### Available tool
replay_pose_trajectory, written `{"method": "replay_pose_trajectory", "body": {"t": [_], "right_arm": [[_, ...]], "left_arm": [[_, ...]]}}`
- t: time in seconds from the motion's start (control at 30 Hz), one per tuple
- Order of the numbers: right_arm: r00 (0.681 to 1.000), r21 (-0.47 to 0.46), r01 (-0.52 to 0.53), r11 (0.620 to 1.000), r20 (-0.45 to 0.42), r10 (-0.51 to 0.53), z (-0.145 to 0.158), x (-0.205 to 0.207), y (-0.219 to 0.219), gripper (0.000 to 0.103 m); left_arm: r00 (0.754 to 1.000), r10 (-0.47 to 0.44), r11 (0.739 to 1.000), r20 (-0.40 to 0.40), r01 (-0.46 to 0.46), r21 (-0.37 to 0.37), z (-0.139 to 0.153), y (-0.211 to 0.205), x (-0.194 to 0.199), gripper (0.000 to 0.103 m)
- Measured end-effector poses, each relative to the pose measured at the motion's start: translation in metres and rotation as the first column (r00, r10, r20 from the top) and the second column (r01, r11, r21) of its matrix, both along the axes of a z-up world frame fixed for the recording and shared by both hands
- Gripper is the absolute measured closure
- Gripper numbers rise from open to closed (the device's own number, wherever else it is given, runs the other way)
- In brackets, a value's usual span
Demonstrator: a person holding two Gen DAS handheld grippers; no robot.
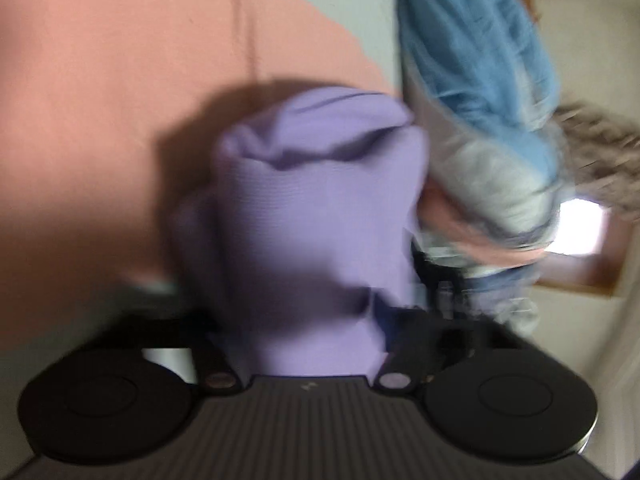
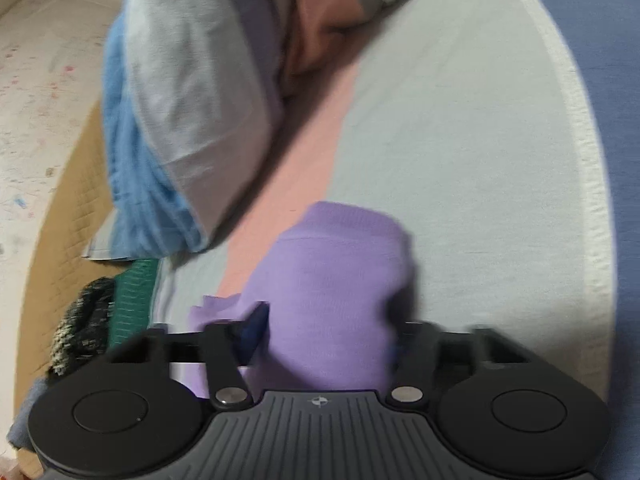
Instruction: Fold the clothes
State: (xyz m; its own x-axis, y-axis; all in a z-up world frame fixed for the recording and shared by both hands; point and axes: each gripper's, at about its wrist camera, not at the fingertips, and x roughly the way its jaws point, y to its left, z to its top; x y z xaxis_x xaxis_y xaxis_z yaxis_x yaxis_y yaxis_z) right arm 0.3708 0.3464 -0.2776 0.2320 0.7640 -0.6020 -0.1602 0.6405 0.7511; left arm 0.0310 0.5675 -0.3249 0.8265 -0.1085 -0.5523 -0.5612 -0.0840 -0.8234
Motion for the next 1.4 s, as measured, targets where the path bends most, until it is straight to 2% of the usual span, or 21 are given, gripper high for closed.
{"method": "replay_pose_trajectory", "body": {"t": [0.13,0.27,0.33,0.5,0.57,0.63,0.67,0.7,0.8,0.83,0.87,0.9,0.93,1.0,1.1,1.13,1.2,1.23,1.3,1.33,1.4], "right_arm": [[0.994,-0.023,-0.039,0.999,0.099,0.041,0.018,-0.013,-0.002,0.075],[0.979,-0.017,-0.006,1.0,0.205,0.01,0.056,-0.044,-0.001,0.077],[0.974,0.026,0.029,0.999,0.226,-0.034,0.072,-0.056,0.001,0.077],[0.944,0.163,0.195,0.967,0.235,-0.23,0.105,-0.073,0.023,0.077],[0.914,0.199,0.27,0.942,0.255,-0.315,0.115,-0.084,0.029,0.077],[0.879,0.215,0.352,0.911,0.258,-0.4,0.113,-0.101,0.03,0.077],[0.863,0.217,0.396,0.892,0.244,-0.442,0.108,-0.11,0.03,0.077],[0.853,0.19,0.447,0.874,0.203,-0.48,0.092,-0.116,0.029,0.076],[0.838,0.051,0.545,0.837,-0.084,-0.54,0.017,-0.127,0.028,0.075],[0.806,0.093,0.586,0.805,-0.169,-0.567,-0.004,-0.135,0.02,0.076],[0.772,0.13,0.625,0.77,-0.25,-0.584,-0.024,-0.143,0.013,0.077],[0.802,0.135,0.59,0.796,-0.21,-0.559,-0.018,-0.141,0.01,0.075],[0.829,0.138,0.555,0.82,-0.169,-0.533,-0.012,-0.138,0.006,0.072],[0.873,0.125,0.488,0.864,-0.081,-0.482,0.001,-0.135,0.001,0.069],[0.91,0.045,0.41,0.911,0.046,-0.412,0.026,-0.135,-0.007,0.068],[0.92,-0.007,0.372,0.928,0.134,-0.368,0.038,-0.141,-0.005,0.068],[0.919,-0.121,0.305,0.945,0.298,-0.259,0.062,-0.153,0.001,0.067],[0.891,-0.167,0.269,0.949,0.418,-0.179,0.072,-0.162,0.01,0.066],[0.797,-0.237,0.182,0.954,0.604,-0.001,0.09,-0.178,0.029,0.056],[0.735,-0.264,0.129,0.956,0.673,0.087,0.096,-0.183,0.039,0.056],[0.682,-0.328,0.089,0.94,0.709,0.183,0.098,-0.176,0.055,0.059]], "left_arm": [[0.996,-0.047,0.993,-0.072,0.054,0.105,0.023,0.0,0.006,0.062],[0.968,-0.145,0.908,-0.203,0.212,0.362,0.082,0.019,0.023,0.064],[0.949,-0.194,0.831,-0.25,0.294,0.472,0.115,0.045,0.039,0.064],[0.864,-0.335,0.531,-0.376,0.503,0.682,0.208,0.11,0.11,0.063],[0.829,-0.39,0.453,-0.401,0.552,0.7,0.231,0.122,0.13,0.061],[0.781,-0.469,0.421,-0.412,0.608,0.673,0.231,0.137,0.142,0.057],[0.757,-0.504,0.424,-0.416,0.636,0.645,0.222,0.144,0.144,0.054],[0.736,-0.528,0.451,-0.424,0.666,0.595,0.205,0.155,0.148,0.052],[0.649,-0.485,0.572,-0.586,0.743,0.348,0.12,0.194,0.163,0.063],[0.64,-0.466,0.612,-0.611,0.732,0.3,0.098,0.206,0.159,0.051],[0.677,-0.465,0.658,-0.57,0.695,0.289,0.088,0.217,0.151,0.048],[0.726,-0.46,0.701,-0.511,0.651,0.292,0.087,0.226,0.142,0.048],[0.75,-0.456,0.715,-0.479,0.629,0.304,0.088,0.231,0.136,0.048],[0.731,-0.454,0.646,-0.509,0.664,0.377,0.099,0.225,0.13,0.048],[0.702,-0.405,0.486,-0.586,0.708,0.513,0.129,0.198,0.119,0.044],[0.7,-0.378,0.429,-0.606,0.713,0.555,0.14,0.185,0.115,0.039],[0.701,-0.318,0.305,-0.639,0.713,0.631,0.162,0.156,0.105,0.012],[0.709,-0.302,0.253,-0.638,0.705,0.663,0.17,0.142,0.095,0.007],[0.728,-0.331,0.181,-0.6,0.673,0.717,0.18,0.11,0.082,0.003],[0.732,-0.358,0.154,-0.58,0.659,0.736,0.185,0.096,0.081,0.003],[0.722,-0.422,0.124,-0.548,0.645,0.754,0.187,0.075,0.085,0.0]]}}
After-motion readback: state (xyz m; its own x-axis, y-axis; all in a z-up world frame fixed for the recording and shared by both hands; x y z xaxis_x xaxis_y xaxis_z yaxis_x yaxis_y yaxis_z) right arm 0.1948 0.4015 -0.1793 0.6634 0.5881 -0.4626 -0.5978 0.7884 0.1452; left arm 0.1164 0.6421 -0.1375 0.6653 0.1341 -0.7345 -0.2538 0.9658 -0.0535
